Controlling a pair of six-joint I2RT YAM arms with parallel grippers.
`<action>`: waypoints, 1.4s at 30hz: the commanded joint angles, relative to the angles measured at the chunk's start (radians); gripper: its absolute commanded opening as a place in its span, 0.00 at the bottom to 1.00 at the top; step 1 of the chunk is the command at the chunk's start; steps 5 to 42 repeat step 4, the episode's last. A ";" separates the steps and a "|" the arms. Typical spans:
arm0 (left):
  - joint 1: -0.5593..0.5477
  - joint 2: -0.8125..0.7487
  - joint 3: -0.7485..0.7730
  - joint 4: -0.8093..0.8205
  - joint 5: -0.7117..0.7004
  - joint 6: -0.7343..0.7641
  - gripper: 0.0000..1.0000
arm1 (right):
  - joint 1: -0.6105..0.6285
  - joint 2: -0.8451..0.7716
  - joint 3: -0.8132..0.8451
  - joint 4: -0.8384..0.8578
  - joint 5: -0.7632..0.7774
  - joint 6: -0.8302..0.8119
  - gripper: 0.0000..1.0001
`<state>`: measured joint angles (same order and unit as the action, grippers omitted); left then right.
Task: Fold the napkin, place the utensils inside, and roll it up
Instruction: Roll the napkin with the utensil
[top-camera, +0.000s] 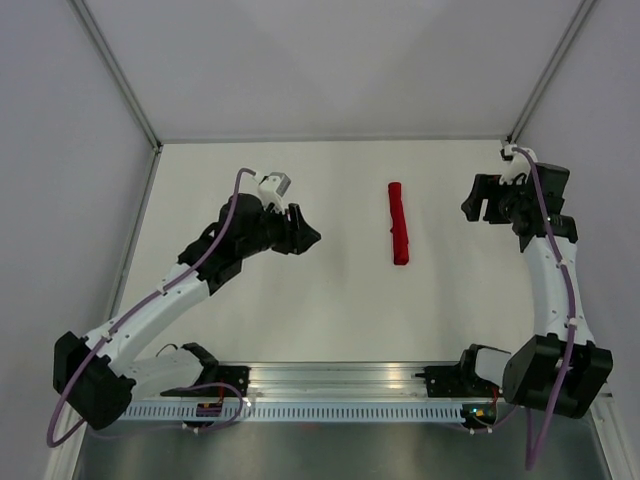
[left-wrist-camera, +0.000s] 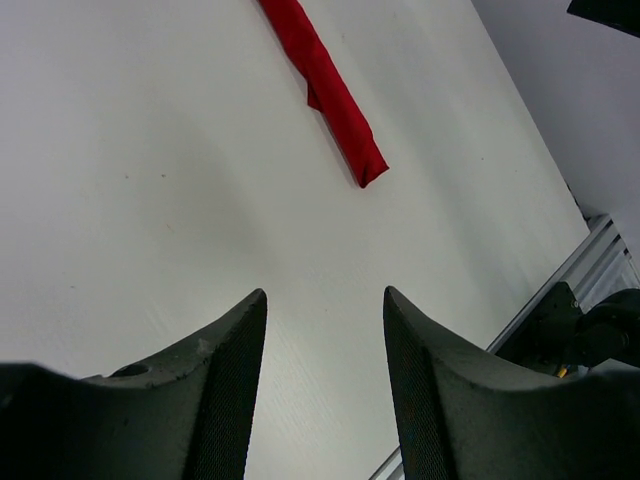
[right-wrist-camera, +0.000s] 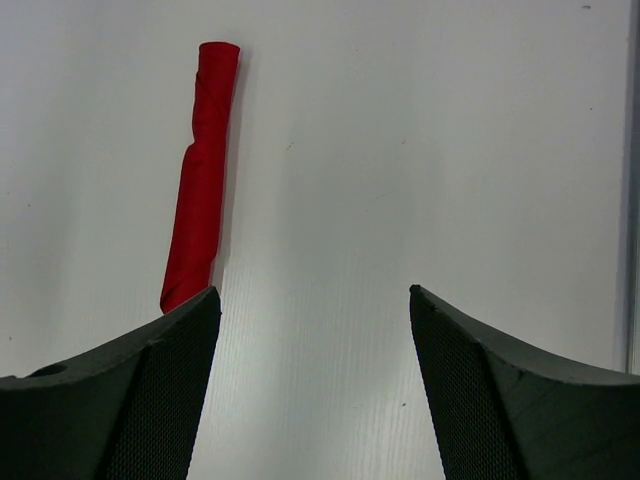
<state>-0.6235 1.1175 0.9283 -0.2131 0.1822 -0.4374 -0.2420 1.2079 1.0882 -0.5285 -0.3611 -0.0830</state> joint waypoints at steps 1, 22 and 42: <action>0.005 -0.035 -0.006 -0.037 -0.020 0.049 0.56 | -0.011 -0.031 -0.004 0.062 -0.042 -0.009 0.82; 0.005 -0.045 -0.009 -0.042 -0.018 0.052 0.56 | -0.019 -0.041 -0.011 0.077 -0.052 -0.006 0.83; 0.005 -0.045 -0.009 -0.042 -0.018 0.052 0.56 | -0.019 -0.041 -0.011 0.077 -0.052 -0.006 0.83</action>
